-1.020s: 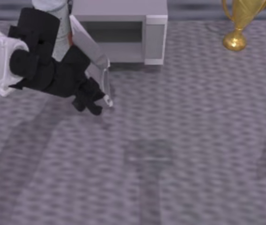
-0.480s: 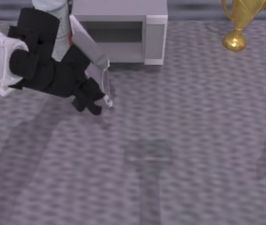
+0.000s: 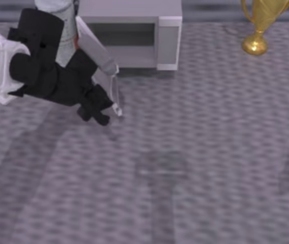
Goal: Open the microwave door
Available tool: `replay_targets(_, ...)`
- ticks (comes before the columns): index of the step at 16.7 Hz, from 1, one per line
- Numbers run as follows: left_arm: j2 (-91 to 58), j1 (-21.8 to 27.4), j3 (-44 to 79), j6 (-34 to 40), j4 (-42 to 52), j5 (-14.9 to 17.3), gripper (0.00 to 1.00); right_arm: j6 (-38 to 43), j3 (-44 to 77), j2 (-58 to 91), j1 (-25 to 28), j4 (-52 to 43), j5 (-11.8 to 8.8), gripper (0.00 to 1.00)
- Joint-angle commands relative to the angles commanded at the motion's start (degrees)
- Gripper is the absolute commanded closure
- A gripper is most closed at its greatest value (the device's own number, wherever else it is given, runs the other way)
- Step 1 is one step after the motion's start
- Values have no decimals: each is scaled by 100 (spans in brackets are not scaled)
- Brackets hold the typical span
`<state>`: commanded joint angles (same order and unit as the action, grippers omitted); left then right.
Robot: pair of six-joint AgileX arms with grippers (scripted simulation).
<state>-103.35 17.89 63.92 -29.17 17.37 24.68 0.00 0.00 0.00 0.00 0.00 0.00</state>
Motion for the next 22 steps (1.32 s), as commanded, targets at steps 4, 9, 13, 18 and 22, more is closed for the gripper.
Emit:
replay_targets(4, 13, -135, 64, -310, 122, 157, 100, 0, 0, 0, 0, 0, 0, 0)
replay_targets(9, 4, -179, 65, -399, 177, 201, 100, 0, 0, 0, 0, 0, 0, 0)
replay_targets(13, 4, -179, 65, -399, 177, 201, 100, 0, 0, 0, 0, 0, 0, 0)
replay_targets(18, 4, -179, 65, -399, 177, 201, 100, 0, 0, 0, 0, 0, 0, 0)
replay_targets(22, 4, -179, 65, -399, 177, 201, 100, 0, 0, 0, 0, 0, 0, 0)
